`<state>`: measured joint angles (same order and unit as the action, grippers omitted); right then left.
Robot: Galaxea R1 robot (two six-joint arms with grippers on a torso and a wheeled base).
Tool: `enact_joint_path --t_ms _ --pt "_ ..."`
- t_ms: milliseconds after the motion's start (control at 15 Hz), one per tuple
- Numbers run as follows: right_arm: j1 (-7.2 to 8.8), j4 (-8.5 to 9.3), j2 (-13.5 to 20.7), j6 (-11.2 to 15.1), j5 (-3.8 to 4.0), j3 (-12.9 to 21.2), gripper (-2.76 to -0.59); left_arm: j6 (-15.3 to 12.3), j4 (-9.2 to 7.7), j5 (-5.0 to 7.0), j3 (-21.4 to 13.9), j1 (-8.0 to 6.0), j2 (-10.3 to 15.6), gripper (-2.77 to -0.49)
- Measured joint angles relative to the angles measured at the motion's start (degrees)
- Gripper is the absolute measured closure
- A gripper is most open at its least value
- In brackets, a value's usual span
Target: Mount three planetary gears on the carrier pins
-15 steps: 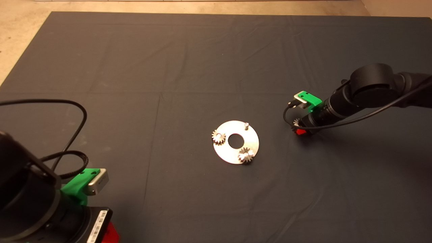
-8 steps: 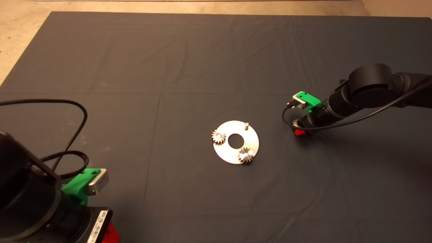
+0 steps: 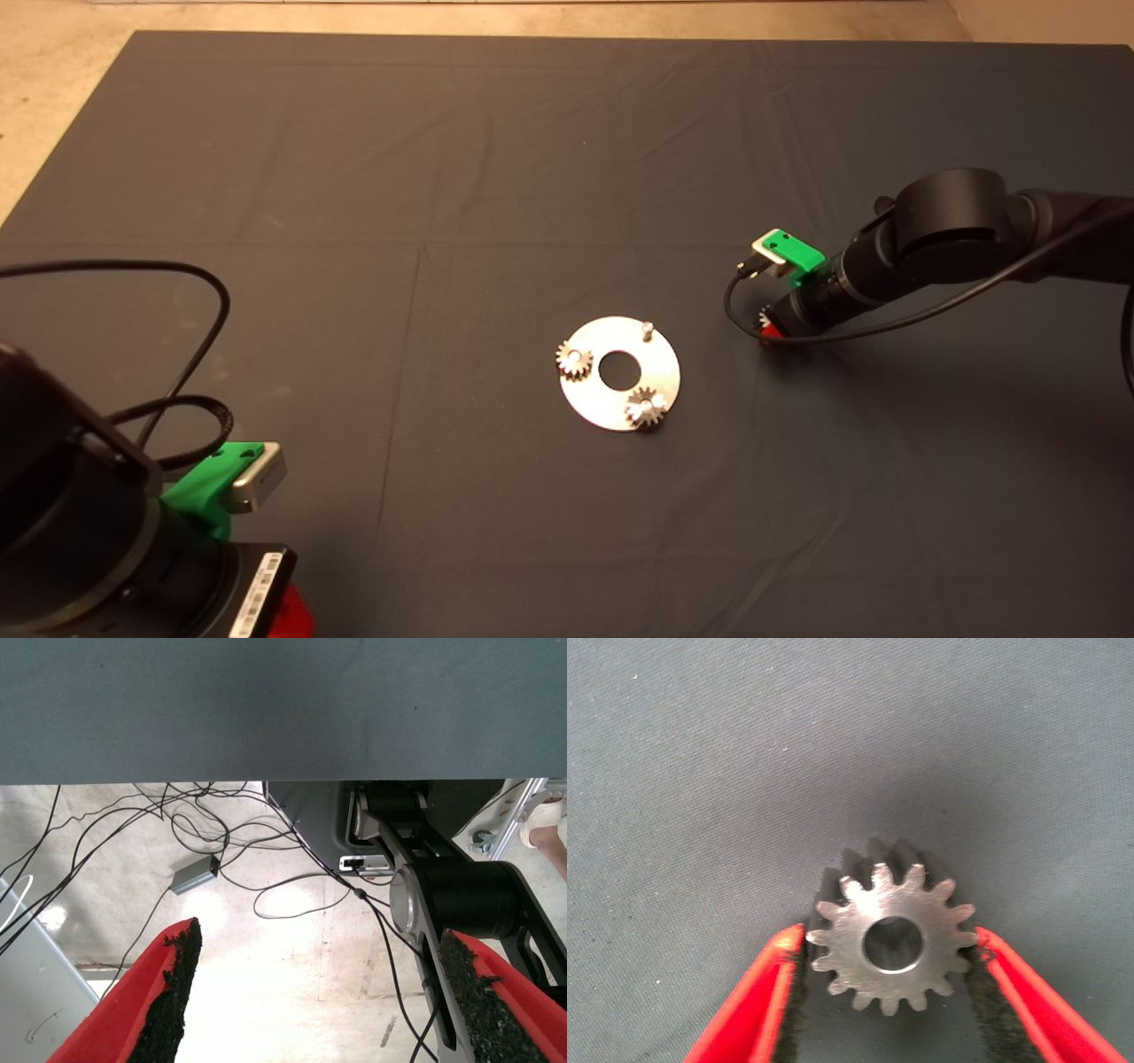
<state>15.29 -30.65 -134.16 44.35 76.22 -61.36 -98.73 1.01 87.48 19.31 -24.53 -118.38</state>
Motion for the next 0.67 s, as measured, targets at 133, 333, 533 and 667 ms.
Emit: enact_joint_path --t_ms 133,333,533,667 --pt "-0.32 -0.09 0.01 0.01 0.05 0.02 -1.29 0.00 0.00 -0.03 0.00 0.22 -0.02 -1.89" --pt "-1.45 -0.53 0.06 0.02 0.07 0.09 -1.25 -0.02 -0.02 -0.05 0.00 0.24 -0.02 -1.89" --pt "-1.62 -0.77 0.49 0.00 -0.22 0.20 -1.23 -0.02 -0.11 -0.05 0.00 0.24 -0.06 -1.89" --pt "-1.62 -0.83 0.52 0.00 -0.30 0.24 -1.23 -0.02 -0.11 -0.05 0.00 0.24 -0.05 -1.89"
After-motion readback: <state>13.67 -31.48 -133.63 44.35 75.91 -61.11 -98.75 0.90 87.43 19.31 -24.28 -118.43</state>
